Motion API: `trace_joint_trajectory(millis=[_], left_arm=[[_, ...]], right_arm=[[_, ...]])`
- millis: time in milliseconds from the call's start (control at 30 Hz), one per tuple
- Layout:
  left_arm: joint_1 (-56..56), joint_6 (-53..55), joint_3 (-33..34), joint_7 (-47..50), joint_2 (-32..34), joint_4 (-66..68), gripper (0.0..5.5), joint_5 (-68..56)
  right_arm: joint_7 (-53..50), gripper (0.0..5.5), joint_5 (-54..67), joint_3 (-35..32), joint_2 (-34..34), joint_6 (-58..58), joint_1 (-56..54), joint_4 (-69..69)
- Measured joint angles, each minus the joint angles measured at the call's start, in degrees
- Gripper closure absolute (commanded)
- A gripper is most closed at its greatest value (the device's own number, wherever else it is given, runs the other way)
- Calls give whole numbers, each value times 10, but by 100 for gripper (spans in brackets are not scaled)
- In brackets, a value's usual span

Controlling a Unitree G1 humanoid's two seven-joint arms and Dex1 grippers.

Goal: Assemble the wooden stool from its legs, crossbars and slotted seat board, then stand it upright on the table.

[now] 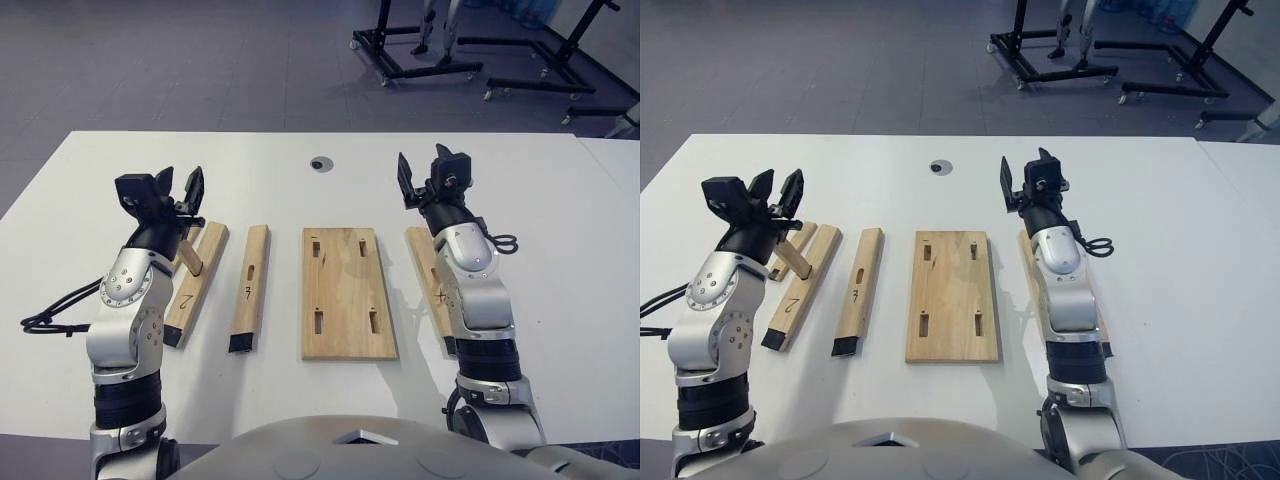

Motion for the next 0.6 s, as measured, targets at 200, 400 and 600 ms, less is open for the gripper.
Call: trace_joint_trajectory(millis=[200, 400, 600], left_arm=[[-10, 7, 7, -3, 2, -4, 306, -9], [-39, 89, 24, 28, 2, -56, 306, -49], [-113, 137, 107, 60, 55, -102, 306, -74]], right_arm=[[0, 231, 4, -3, -3, 1, 0, -3], [-3, 231, 4, -3, -1, 1, 1, -9], [-13, 231, 3, -9, 4, 1, 25, -27]])
